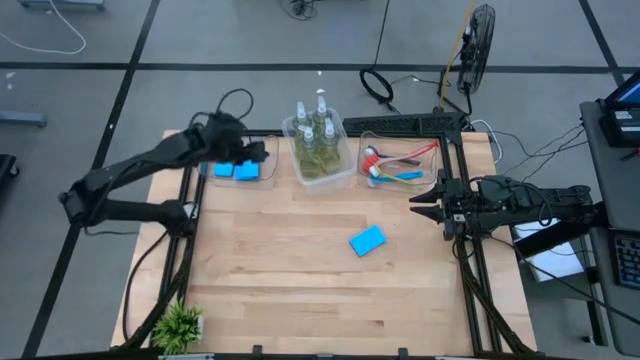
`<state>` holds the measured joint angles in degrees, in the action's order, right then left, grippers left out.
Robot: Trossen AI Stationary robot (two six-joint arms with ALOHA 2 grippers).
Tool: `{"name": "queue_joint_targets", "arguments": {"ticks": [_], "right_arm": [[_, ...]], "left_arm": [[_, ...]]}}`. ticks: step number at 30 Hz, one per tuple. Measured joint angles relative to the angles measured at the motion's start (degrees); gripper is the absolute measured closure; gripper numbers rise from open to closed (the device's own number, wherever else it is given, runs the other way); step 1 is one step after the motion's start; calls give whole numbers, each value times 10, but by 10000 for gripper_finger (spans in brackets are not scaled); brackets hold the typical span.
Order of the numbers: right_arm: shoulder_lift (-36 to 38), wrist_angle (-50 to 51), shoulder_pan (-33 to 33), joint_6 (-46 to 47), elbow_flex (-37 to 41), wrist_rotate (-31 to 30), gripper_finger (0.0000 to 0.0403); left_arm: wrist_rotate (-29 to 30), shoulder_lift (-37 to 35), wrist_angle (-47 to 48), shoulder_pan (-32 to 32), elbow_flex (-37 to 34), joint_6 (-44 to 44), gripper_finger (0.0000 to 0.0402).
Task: Pick & Place Kitchen Sink Supplies
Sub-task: Put the blue sponge into the left transparent bin
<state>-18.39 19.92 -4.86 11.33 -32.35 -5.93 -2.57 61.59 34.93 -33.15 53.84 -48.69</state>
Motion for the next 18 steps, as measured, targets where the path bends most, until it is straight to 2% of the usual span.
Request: {"name": "queue_joint_targets", "arguments": {"ticks": [7, 13, 18], "right_arm": [[0, 0, 0, 0, 0, 0, 303], [0, 0, 0, 0, 0, 0, 303], [0, 0, 0, 0, 0, 0, 303]], "left_arm": [[84, -12, -110, 189, 0, -68, 185], [178, 33, -233, 324, 0, -81, 186], [233, 102, -351, 401, 1, -74, 186]]}}
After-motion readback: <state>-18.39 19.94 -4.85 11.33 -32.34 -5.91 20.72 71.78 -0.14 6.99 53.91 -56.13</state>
